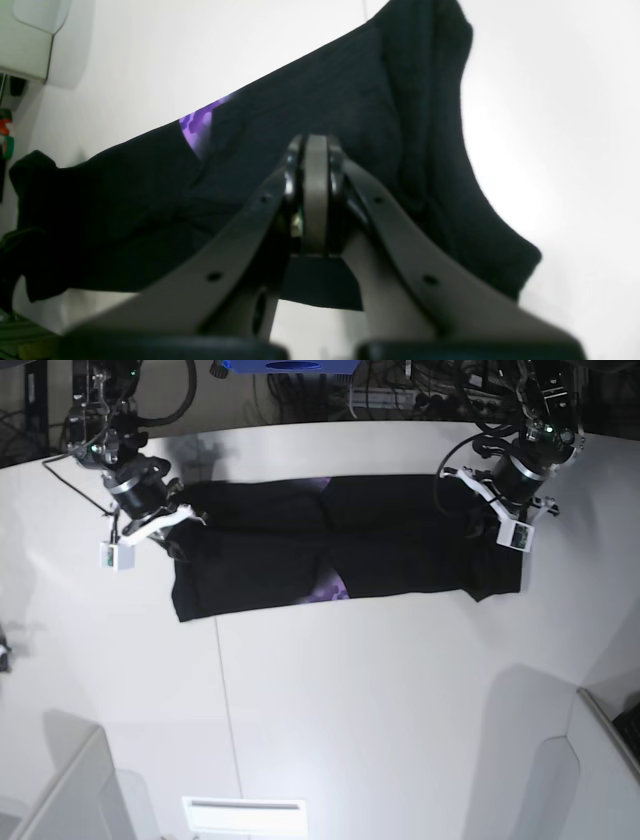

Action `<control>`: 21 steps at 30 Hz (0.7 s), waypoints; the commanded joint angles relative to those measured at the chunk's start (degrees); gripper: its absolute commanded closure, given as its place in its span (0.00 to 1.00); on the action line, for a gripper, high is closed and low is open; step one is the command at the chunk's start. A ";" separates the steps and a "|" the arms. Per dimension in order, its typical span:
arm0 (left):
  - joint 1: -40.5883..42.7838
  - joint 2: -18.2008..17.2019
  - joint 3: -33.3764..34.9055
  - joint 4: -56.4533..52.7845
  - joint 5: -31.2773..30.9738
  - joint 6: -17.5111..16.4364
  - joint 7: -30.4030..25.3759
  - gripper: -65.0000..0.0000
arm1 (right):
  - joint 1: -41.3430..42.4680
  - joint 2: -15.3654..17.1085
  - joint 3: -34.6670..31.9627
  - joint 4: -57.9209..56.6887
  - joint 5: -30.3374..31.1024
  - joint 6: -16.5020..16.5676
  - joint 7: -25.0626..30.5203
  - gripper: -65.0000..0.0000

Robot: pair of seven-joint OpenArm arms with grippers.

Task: Fold the T-shirt properly
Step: 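Fold the strip end held by the left gripper toward the right gripper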

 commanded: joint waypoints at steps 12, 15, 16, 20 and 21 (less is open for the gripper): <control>-1.08 -0.63 14.25 1.06 -1.31 8.12 -1.29 1.00 | 0.42 0.46 0.41 0.80 0.26 0.16 1.25 1.00; -1.52 -0.46 15.92 1.06 -1.31 8.20 -1.29 1.00 | 0.42 0.46 0.41 0.80 0.26 0.16 1.25 1.00; -1.61 -0.37 16.36 1.06 -1.31 8.20 -1.29 1.00 | 0.42 0.46 0.41 0.80 0.26 0.16 1.25 1.00; -1.61 -0.28 18.21 1.06 -1.31 8.29 -1.29 1.00 | 0.42 0.46 0.41 0.80 0.26 0.16 1.25 1.00; -1.61 -0.28 18.74 1.06 -1.31 8.29 -1.29 1.00 | 0.42 0.46 0.41 0.80 0.26 0.16 1.25 1.00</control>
